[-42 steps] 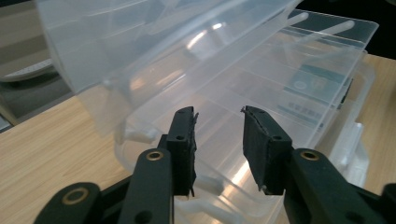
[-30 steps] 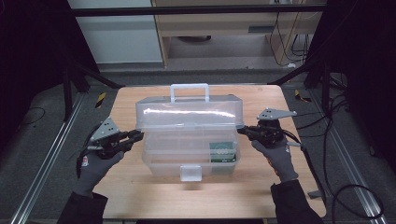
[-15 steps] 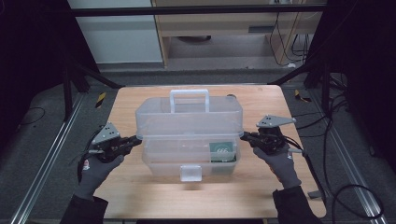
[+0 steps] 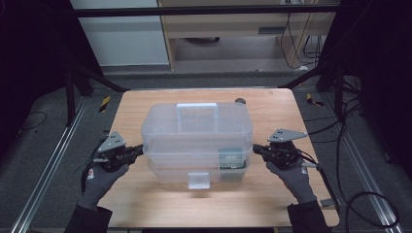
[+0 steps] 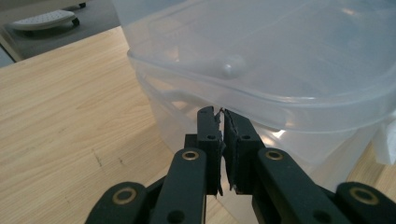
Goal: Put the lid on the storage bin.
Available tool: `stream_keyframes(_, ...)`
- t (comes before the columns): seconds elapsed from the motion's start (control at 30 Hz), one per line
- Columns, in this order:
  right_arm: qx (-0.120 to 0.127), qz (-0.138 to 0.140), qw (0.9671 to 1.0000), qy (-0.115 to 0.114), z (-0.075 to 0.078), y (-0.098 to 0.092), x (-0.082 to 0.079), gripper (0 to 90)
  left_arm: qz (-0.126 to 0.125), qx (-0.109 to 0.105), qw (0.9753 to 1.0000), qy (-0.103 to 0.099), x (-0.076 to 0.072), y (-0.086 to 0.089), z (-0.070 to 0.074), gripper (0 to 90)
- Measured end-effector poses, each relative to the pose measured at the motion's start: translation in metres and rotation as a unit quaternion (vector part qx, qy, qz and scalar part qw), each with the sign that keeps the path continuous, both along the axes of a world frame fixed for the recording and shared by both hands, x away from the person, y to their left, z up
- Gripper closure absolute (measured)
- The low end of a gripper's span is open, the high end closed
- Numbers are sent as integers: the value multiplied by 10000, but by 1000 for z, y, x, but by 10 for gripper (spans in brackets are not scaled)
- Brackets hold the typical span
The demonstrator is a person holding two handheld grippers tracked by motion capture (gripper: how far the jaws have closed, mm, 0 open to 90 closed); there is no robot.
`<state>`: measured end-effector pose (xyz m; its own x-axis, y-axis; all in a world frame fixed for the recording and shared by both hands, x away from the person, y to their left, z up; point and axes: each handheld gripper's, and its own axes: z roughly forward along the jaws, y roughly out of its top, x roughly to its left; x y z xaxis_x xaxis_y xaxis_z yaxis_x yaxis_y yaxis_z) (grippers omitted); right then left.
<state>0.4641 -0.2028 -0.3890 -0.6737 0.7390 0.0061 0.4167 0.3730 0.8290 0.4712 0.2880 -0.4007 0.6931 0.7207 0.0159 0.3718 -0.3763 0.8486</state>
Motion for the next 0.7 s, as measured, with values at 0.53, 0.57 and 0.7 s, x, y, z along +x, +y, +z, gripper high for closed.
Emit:
stream_keyframes(0.53,-478,-925,9946,-1,-42,-33,6,640,1039,204,9941,244,17,28,-33,709)
stream_keyframes(0.57,-489,-1004,9937,45,-46,-36,8,598,1078,197,9936,268,18,30,-36,692)
stream_keyframes(0.7,-540,-1255,9905,170,-61,-48,12,493,1254,294,9911,327,22,34,-44,619)
